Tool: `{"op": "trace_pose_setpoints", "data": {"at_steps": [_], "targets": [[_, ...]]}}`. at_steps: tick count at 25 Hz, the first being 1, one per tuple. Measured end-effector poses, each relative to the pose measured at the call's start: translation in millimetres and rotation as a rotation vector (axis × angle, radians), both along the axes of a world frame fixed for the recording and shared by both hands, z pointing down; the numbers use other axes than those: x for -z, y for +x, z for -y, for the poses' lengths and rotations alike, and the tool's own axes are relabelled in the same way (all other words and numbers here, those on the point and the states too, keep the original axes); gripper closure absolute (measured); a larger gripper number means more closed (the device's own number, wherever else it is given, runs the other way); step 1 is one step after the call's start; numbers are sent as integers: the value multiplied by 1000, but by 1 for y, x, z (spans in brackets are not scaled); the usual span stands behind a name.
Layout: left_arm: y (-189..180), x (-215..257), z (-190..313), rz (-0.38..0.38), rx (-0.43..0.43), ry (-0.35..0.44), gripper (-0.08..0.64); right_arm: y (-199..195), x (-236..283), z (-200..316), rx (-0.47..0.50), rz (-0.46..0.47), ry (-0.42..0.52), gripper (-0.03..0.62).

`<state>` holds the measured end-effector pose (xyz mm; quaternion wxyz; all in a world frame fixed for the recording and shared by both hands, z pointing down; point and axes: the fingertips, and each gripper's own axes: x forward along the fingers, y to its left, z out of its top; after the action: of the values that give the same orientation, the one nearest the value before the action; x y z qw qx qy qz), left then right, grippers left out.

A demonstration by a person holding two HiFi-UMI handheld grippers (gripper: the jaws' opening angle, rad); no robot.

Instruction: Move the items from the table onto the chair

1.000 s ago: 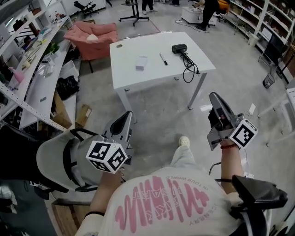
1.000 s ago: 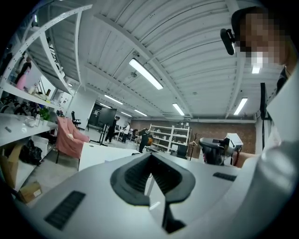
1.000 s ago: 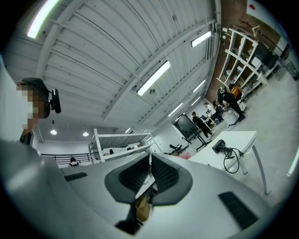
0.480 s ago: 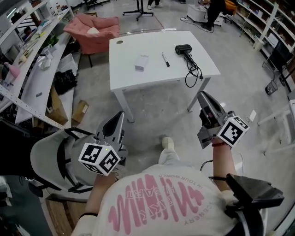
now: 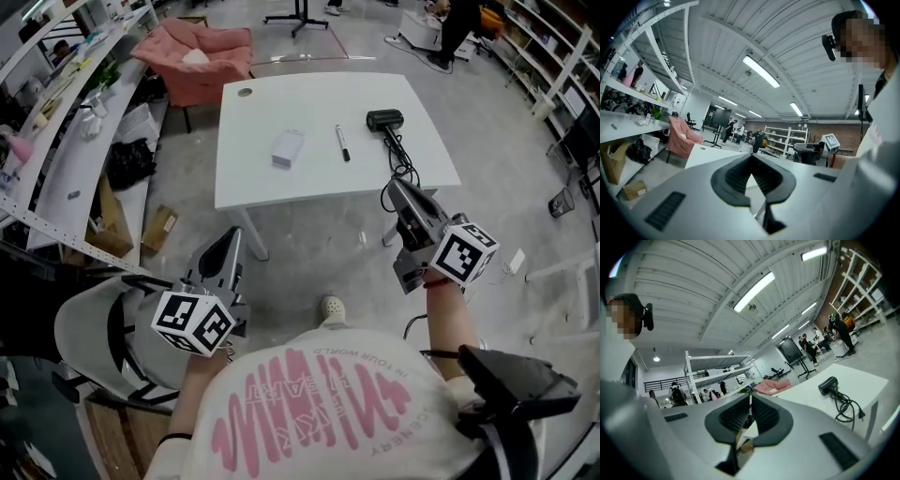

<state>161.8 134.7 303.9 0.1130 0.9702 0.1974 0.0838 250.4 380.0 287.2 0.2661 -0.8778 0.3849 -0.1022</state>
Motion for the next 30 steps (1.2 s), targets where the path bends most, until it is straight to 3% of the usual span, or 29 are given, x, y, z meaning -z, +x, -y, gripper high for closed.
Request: {"op": "trace_pose_setpoints", "data": {"at_steps": [3, 11, 17, 20, 24, 30], "targets": [[33, -8, -5, 11, 16, -10, 549, 35, -8, 3, 56, -3, -45, 574], [106, -20, -22, 9, 74, -16, 549, 111, -37, 13, 173, -61, -277, 527], [146, -28, -26, 8, 127, -22, 549, 159, -54, 23, 236, -37, -262, 500], [155, -34, -32, 13, 122, -20, 549, 169, -65, 27, 249, -19, -249, 448], [173, -35, -34, 18, 124, 4, 549, 176, -84, 32, 257, 30, -263, 433], [214, -48, -25, 25, 61, 5, 524, 194, -119, 32, 214, 121, -311, 433]]}}
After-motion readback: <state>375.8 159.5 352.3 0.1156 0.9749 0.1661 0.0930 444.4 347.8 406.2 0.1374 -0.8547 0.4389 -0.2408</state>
